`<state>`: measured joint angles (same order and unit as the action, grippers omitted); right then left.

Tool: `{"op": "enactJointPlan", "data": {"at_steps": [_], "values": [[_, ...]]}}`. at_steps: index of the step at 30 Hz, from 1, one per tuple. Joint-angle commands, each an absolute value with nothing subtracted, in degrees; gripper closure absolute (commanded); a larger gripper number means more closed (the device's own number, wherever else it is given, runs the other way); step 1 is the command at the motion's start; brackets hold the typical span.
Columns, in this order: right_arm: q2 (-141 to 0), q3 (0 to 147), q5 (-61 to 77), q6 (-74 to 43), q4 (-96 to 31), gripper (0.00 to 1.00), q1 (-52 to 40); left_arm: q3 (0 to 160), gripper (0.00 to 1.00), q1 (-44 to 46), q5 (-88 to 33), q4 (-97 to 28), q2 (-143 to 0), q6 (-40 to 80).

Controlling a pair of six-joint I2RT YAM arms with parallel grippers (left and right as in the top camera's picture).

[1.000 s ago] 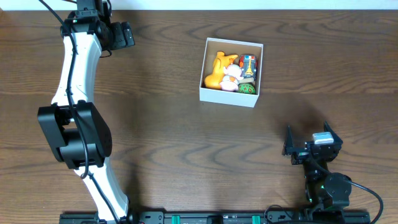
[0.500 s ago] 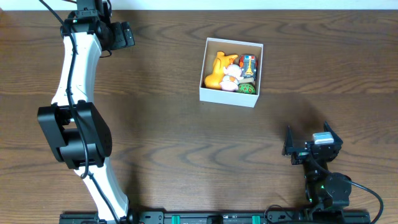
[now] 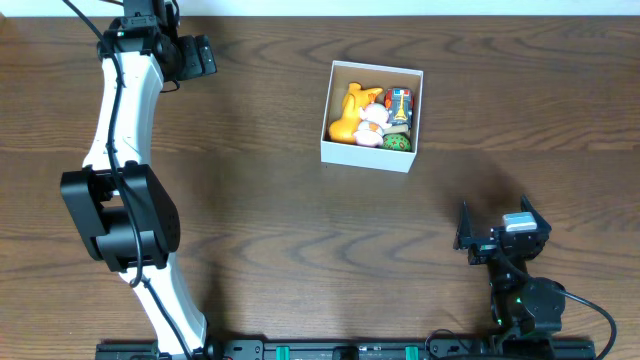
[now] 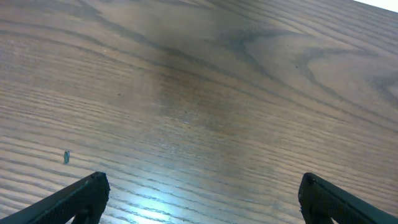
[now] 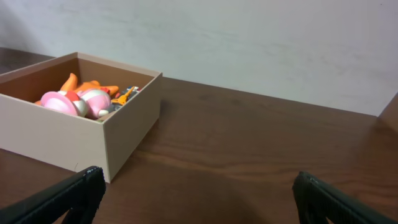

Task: Pack container

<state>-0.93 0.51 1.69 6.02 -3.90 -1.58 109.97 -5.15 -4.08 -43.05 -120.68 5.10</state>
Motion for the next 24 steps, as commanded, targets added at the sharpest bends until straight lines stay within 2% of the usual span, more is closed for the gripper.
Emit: {"op": "enactJointPlan", "data": {"at_steps": [1, 24], "values": [[-0.38, 0.32, 1.32, 4.95, -4.1, 0.01, -1.89, 111.24, 0.02, -5.3, -3.57, -43.03, -119.59, 5.17], [-0.38, 0.32, 1.32, 4.95, -4.1, 0.01, -1.89, 110.98, 0.02, -5.65, -3.57, -43.72, -117.23, 5.17]]}}
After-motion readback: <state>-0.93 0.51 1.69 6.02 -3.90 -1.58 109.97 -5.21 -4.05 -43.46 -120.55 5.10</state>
